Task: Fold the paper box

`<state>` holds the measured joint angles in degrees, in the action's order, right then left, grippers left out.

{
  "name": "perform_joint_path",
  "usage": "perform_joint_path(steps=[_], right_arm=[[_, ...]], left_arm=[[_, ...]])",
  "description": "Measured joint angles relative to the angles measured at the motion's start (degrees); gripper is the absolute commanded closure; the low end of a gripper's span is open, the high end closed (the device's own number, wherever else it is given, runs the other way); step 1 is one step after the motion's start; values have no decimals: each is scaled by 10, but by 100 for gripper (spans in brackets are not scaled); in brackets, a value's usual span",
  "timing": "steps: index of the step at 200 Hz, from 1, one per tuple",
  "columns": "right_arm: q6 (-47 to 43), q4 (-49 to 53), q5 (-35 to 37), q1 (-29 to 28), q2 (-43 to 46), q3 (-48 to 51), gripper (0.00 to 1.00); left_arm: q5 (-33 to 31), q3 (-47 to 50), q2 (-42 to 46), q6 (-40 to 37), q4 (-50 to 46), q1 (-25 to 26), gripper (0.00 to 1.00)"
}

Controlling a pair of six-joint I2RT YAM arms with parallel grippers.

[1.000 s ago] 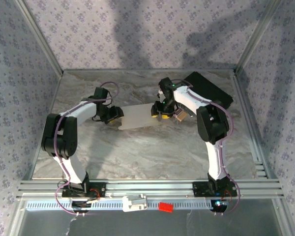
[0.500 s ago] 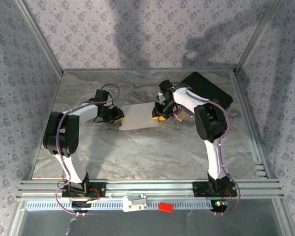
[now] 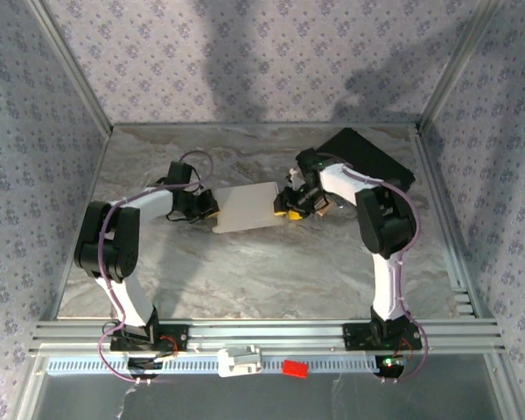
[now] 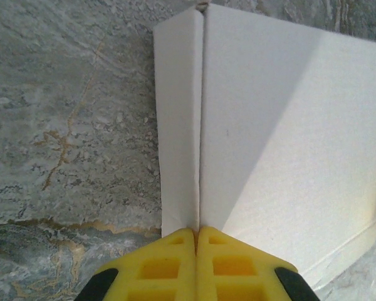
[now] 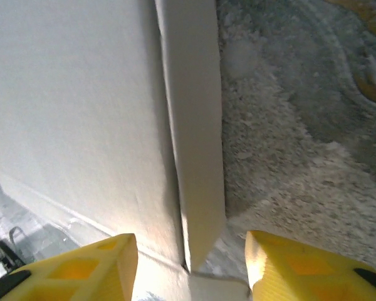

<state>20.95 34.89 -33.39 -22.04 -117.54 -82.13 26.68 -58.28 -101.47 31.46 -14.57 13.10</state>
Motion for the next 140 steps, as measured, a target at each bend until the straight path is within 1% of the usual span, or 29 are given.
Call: perform_joint_path(steps=[14, 33, 60, 98, 140], right_arm=[[-5, -26, -27, 15, 5, 17, 46], [-10, -62, -57, 27, 5, 24, 42], [-9, -106, -101, 22, 5, 25, 40], [-9, -131, -145, 18, -10, 25, 39], [-9, -133, -155, 5, -30, 25, 39]], left_arm=[[14, 10, 2, -4, 9, -8, 94], [34, 23, 5, -7, 19, -20, 95], [52, 31, 5, -9, 26, -33, 95], [59, 33, 5, -10, 26, -38, 95], [59, 33, 4, -10, 27, -44, 95]])
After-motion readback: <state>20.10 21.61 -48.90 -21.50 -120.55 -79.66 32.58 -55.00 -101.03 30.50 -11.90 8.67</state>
